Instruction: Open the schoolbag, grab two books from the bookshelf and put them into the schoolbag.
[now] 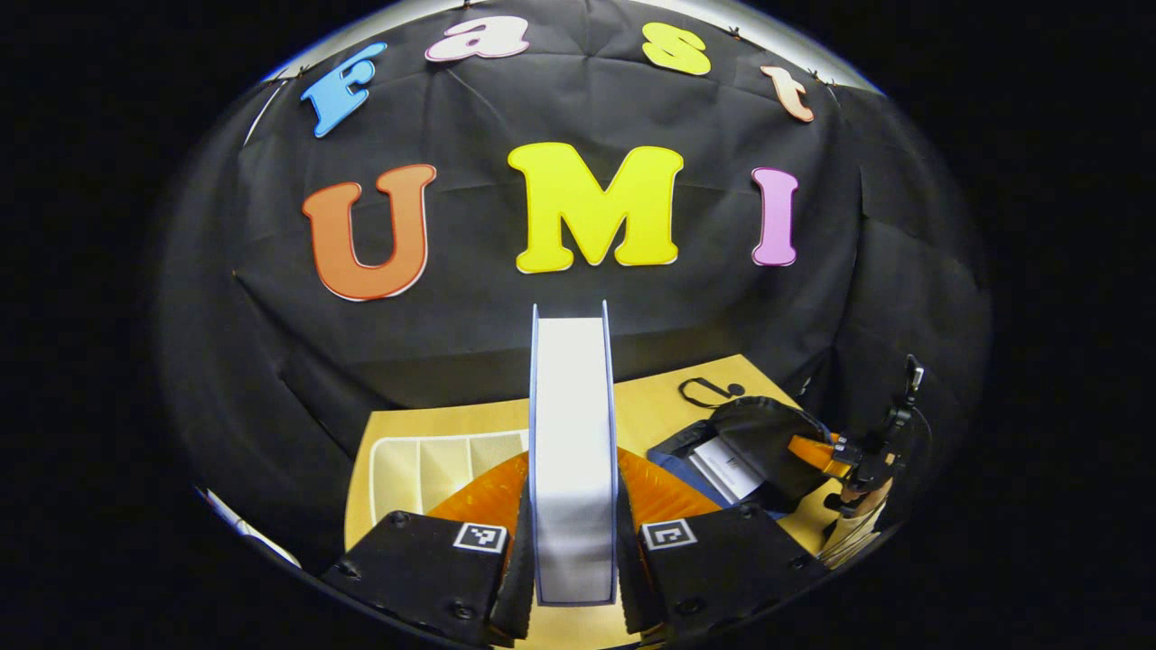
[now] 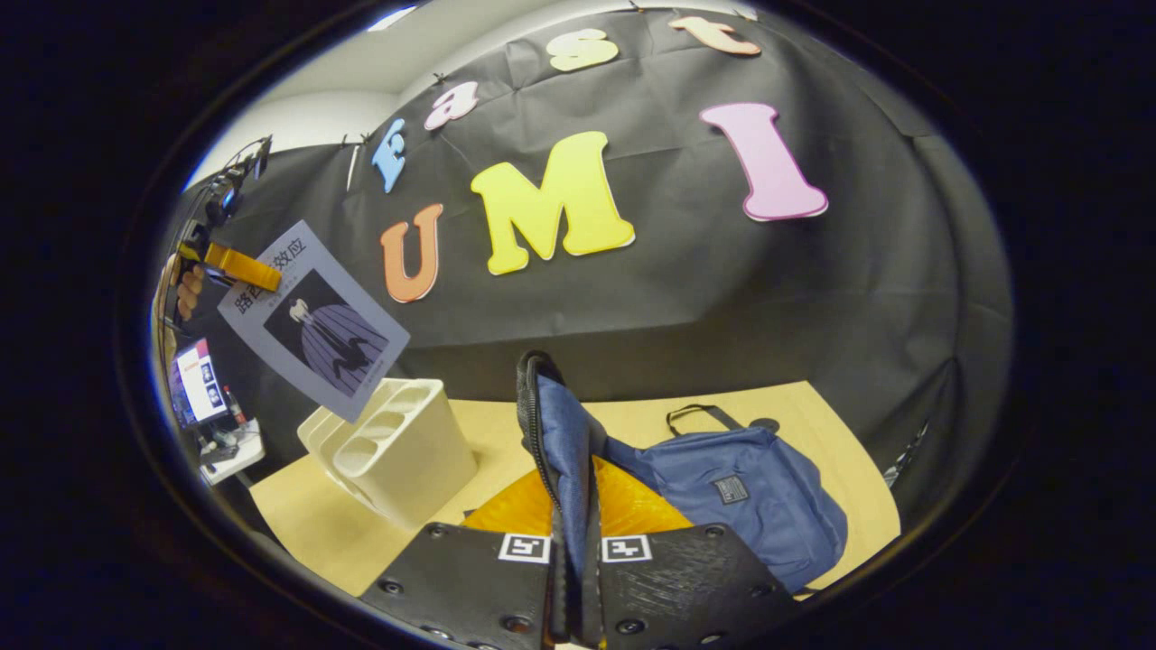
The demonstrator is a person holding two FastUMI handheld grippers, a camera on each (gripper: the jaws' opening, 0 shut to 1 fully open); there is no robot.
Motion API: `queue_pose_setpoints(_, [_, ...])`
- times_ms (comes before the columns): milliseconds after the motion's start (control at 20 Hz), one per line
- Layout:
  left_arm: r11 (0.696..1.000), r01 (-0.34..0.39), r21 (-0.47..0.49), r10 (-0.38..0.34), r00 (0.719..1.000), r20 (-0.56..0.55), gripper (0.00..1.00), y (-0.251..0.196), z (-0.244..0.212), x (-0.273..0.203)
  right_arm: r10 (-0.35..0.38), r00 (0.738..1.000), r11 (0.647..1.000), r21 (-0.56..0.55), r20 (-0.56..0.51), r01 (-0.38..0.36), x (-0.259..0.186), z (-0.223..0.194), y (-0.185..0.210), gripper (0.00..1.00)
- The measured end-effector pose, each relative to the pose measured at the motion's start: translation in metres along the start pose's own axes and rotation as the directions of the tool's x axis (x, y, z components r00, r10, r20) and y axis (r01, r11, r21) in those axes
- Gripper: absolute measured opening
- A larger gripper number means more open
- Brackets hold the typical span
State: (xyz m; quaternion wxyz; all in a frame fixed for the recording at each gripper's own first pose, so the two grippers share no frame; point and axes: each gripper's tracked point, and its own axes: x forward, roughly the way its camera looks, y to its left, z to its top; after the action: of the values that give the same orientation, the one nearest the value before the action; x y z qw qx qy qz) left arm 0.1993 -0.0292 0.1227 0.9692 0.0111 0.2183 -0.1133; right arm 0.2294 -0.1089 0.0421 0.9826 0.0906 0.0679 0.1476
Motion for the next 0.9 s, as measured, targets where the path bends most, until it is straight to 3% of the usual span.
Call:
queue_pose_setpoints(150, [0.983, 0.145, -0.113, -0.145, 0.989, 0.015, 0.40, -0.027, -0.002, 0.019, -0.018, 1.000, 0.999, -0.041, -0.013, 0.018, 0.004, 0.001, 0.003, 0.06])
queue_pose_setpoints(250, [0.934, 0.293, -0.207, -0.294, 0.955, 0.023, 0.40, -0.052, -0.011, 0.031, -0.041, 0.999, 0.997, -0.065, -0.030, 0.039, 0.005, 0.000, 0.001, 0.06])
queue_pose_setpoints(350, [0.880, 0.365, -0.304, -0.381, 0.925, 0.006, 0.40, -0.067, -0.026, 0.050, -0.065, 0.997, 0.996, -0.068, -0.030, 0.063, 0.005, 0.004, -0.003, 0.06])
queue_pose_setpoints(450, [0.854, 0.380, -0.355, -0.412, 0.911, -0.013, 0.41, -0.070, -0.049, 0.076, -0.086, 0.996, 0.995, -0.062, -0.037, 0.084, 0.004, 0.007, -0.007, 0.06])
queue_pose_setpoints(650, [0.729, 0.435, -0.528, -0.529, 0.848, -0.032, 0.41, -0.091, -0.097, 0.112, -0.118, 0.992, 0.990, -0.087, -0.040, 0.114, 0.005, 0.016, -0.011, 0.06])
queue_pose_setpoints(900, [0.683, 0.414, -0.602, -0.571, 0.816, -0.087, 0.41, -0.117, -0.142, 0.143, -0.090, 0.994, 0.995, -0.052, -0.058, 0.087, 0.001, 0.026, -0.003, 0.09])
